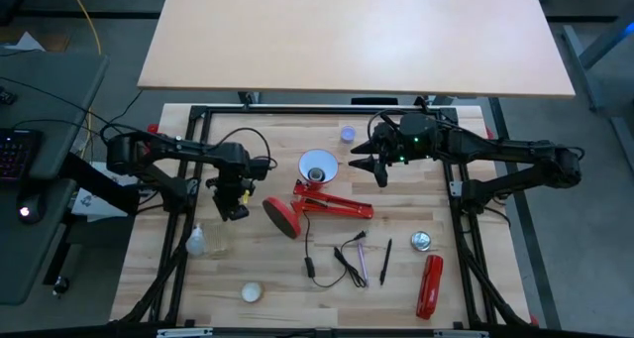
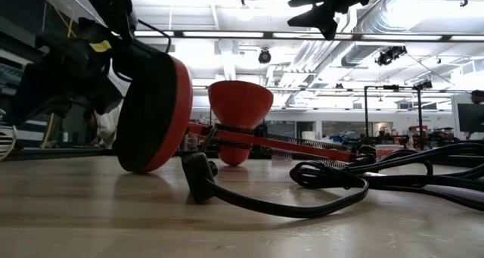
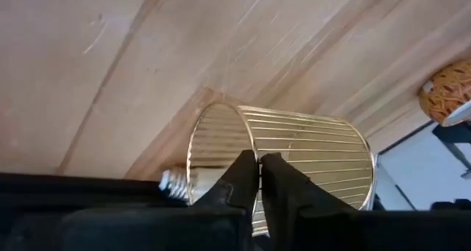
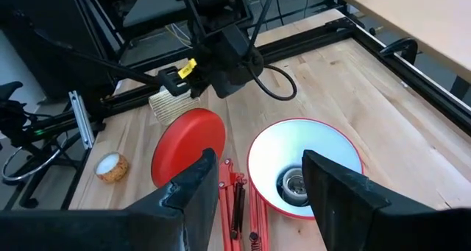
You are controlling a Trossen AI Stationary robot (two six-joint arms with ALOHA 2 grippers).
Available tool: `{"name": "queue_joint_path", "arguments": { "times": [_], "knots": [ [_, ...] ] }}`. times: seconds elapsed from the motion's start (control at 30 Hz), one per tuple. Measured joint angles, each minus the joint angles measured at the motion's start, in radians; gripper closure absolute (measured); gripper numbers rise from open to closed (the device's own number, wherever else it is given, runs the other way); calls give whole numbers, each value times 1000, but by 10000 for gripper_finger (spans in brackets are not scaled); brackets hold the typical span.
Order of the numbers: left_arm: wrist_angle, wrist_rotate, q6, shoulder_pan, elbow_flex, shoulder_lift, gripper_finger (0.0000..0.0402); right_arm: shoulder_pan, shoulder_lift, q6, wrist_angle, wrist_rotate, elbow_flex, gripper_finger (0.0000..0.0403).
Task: Screw lightbulb
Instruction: Insert the white lightbulb into the desk lamp
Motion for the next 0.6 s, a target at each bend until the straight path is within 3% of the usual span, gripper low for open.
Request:
{"name": "queue_joint_path", "arguments": {
  "times": [0.27,0.33,0.43,0.6],
  "knots": [
    [-82,-51,15,14,181,-3,401,-2,-5,-14,3,-1,0,214],
    [-107,-117,16,16,268,-3,401,-2,-15,-23,8,0,0,214],
    [-146,-312,23,21,409,-4,401,-2,-27,-32,30,0,0,214],
    [-153,-772,25,24,578,-5,401,-2,-51,-31,29,30,0,214]
  ]
}}
